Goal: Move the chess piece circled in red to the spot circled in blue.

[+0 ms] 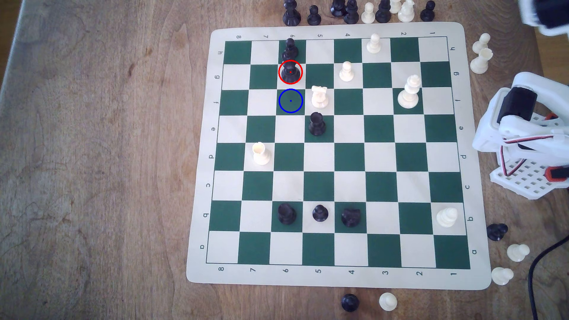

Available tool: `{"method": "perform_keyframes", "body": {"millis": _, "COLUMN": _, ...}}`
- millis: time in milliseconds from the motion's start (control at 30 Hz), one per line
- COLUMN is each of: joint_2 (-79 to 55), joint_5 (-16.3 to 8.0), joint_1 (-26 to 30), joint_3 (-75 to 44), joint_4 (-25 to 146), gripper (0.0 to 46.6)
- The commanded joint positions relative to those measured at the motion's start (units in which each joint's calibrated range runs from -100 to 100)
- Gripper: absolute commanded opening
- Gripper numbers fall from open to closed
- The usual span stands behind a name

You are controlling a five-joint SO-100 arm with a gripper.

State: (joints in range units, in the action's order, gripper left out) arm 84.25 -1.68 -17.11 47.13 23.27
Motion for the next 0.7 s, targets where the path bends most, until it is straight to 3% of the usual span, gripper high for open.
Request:
{"method": "perform_keyframes", "body": {"millis": 0, "joint_2": -10.0, "joint_5": 0.0, "joint_1": 0.5, "joint_3": -7.8, "joint_4": 9.6, "gripper": 0.2}}
{"method": "perform_keyframes", "body": {"millis": 133, "joint_2": -18.7, "joint_5": 2.8, "joint_1": 2.2, "joint_3": -16.1, "joint_4": 21.0, "gripper": 0.2}}
{"method": "perform_keyframes", "body": {"millis": 333, "joint_2": -31.8, "joint_5": 1.8, "joint_1": 2.1, "joint_3": -24.1, "joint_4": 31.1, "gripper": 0.3}}
{"method": "perform_keyframes", "body": {"millis": 667, "joint_2": -57.8, "joint_5": -3.2, "joint_1": 1.4, "joint_3": -45.0, "joint_4": 40.1, "gripper": 0.3}}
